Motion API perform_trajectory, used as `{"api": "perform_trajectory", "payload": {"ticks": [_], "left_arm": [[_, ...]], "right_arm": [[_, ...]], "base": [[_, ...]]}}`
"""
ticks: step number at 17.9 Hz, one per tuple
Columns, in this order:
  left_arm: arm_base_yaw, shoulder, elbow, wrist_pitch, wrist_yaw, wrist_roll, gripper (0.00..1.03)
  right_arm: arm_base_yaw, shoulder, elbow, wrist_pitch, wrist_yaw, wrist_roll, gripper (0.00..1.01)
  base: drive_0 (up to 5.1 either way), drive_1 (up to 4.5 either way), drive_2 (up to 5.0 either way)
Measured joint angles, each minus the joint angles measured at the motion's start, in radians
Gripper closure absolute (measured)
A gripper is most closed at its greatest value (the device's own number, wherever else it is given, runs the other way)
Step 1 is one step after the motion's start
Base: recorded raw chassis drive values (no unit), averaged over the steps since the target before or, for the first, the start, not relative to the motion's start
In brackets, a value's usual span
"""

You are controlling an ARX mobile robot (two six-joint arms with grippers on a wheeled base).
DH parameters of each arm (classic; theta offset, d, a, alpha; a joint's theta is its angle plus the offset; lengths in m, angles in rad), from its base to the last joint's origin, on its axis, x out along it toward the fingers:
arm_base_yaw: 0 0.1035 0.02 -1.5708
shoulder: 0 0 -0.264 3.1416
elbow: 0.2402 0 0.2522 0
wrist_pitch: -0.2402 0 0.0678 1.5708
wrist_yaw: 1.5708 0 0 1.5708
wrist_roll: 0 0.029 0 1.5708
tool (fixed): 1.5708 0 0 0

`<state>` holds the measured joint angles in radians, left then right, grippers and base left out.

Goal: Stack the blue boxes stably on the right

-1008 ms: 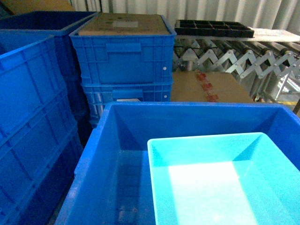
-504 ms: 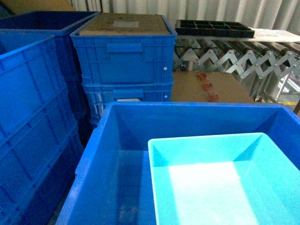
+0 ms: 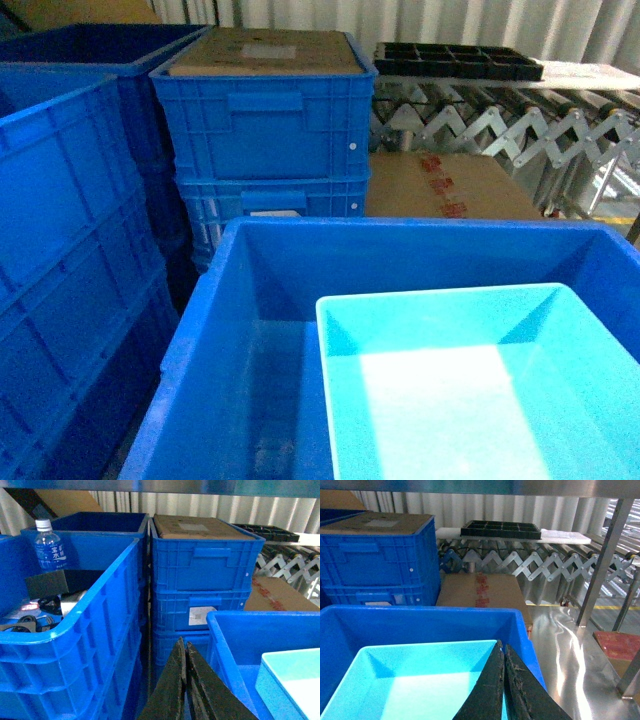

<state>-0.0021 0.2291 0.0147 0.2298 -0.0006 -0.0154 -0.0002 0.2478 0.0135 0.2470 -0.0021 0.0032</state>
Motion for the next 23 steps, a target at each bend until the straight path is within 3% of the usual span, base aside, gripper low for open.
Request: {"api": "perform_trajectory", "payload": {"ticks": [3, 4, 5, 6, 12, 13, 17, 18, 23], "left_arm": [[0.0, -0.056, 0.0, -0.055, 0.0, 0.0, 1.01], [0.0, -0.109, 0.001, -0.133, -0.001, 0.0, 1.01], [0.0, -0.212, 0.001, -0.242, -0.004, 0.001, 1.01], [0.0, -0.22, 0.005, -0.218, -0.003, 0.002, 1.01], [0.002, -0.222, 0.001, -0.234, 0.0, 0.002, 1.01], [0.002, -0.222, 0.001, -0.234, 0.0, 0.002, 0.94], [0.002, -0.222, 0.001, -0.234, 0.0, 0.001, 0.4], [0.002, -0.222, 0.001, -0.234, 0.0, 0.002, 0.03], [0.002, -0.222, 0.001, -0.234, 0.0, 0.002, 0.05]], "right_arm": [[0.0, -0.062, 0.0, -0.06, 0.0, 0.0, 0.99], [0.0, -0.077, 0.0, -0.076, 0.0, 0.0, 0.99], [0.0, -0.164, 0.001, -0.216, 0.0, 0.0, 0.99], [0.0, -0.245, 0.001, -0.241, 0.001, 0.0, 0.99], [0.0, -0.244, 0.001, -0.251, 0.002, 0.0, 0.99], [0.0, -0.244, 0.001, -0.251, 0.002, 0.0, 0.89], [0.0, -0.244, 0.001, -0.251, 0.002, 0.0, 0.34], [0.0, -0.244, 0.001, -0.251, 0.002, 0.0, 0.02], [0.0, -0.244, 0.001, -0.251, 0.002, 0.0, 0.03]], "base": [[0.0, 0.0, 0.0], [0.0, 0.0, 0.0], [0.0, 0.0, 0.0], [0.0, 0.0, 0.0], [0.0, 0.0, 0.0], [0.0, 0.0, 0.0], [0.0, 0.0, 0.0], [0.0, 0.0, 0.0], [0.0, 0.0, 0.0]]}}
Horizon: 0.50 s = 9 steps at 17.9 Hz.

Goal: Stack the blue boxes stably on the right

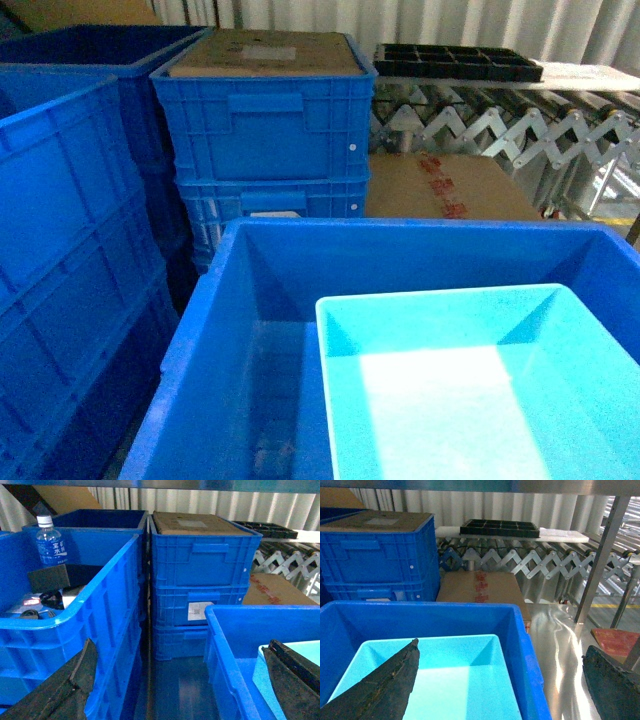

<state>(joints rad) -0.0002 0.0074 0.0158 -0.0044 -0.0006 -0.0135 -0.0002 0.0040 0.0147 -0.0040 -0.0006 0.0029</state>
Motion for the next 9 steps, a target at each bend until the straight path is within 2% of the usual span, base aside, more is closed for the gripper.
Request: {"api": "perform_trajectory", "payload": {"ticks": [9], "left_arm": [[0.0, 0.0, 0.0, 0.0, 0.0, 0.0, 0.05]], "right_arm": [[0.0, 0.0, 0.0, 0.0, 0.0, 0.0, 0.03]], "base": [[0.0, 0.0, 0.0]]}}
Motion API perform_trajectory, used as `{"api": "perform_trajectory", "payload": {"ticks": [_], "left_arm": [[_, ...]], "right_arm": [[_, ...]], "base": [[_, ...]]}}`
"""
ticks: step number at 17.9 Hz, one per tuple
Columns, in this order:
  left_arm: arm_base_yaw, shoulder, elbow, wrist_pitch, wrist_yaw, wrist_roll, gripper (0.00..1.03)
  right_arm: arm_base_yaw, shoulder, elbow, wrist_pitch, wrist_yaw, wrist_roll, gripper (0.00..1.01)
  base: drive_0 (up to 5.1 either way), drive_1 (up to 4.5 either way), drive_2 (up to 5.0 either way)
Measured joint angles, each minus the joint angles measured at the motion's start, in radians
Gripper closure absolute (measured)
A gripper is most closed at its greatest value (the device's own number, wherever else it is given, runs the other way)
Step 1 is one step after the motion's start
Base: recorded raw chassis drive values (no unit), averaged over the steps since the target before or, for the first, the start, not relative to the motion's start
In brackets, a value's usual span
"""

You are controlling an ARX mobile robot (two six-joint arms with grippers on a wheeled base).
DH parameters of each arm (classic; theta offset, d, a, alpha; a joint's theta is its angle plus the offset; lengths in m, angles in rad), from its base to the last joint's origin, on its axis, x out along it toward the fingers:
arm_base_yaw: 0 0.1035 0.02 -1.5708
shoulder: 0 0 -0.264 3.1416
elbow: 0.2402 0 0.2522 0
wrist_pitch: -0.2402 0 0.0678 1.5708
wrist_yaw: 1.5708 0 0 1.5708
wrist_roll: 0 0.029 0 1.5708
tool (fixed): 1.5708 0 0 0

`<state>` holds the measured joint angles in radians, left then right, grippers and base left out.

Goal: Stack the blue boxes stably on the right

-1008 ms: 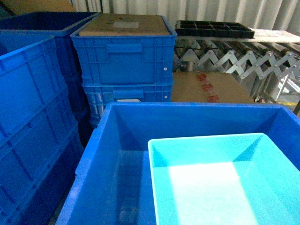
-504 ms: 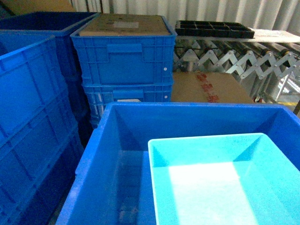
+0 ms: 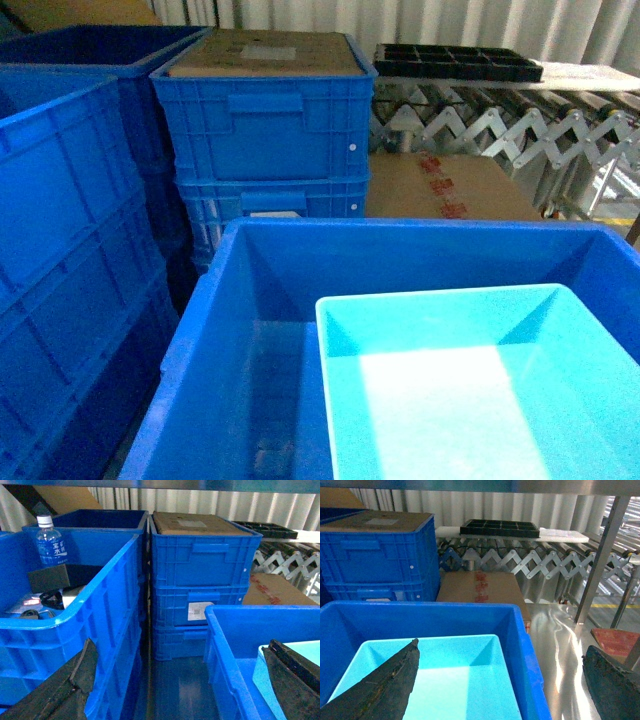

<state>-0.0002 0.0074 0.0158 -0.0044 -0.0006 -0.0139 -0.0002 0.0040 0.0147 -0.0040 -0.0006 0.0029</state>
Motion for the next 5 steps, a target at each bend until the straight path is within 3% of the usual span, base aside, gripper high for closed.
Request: {"api": "perform_trajectory", "payload": {"ticks": [5], "left_arm": [[0.0, 0.0, 0.0, 0.0, 0.0, 0.0, 0.05]], "right_arm": [[0.0, 0.0, 0.0, 0.0, 0.0, 0.0, 0.03]], "base": [[0.0, 0.0, 0.0]]}}
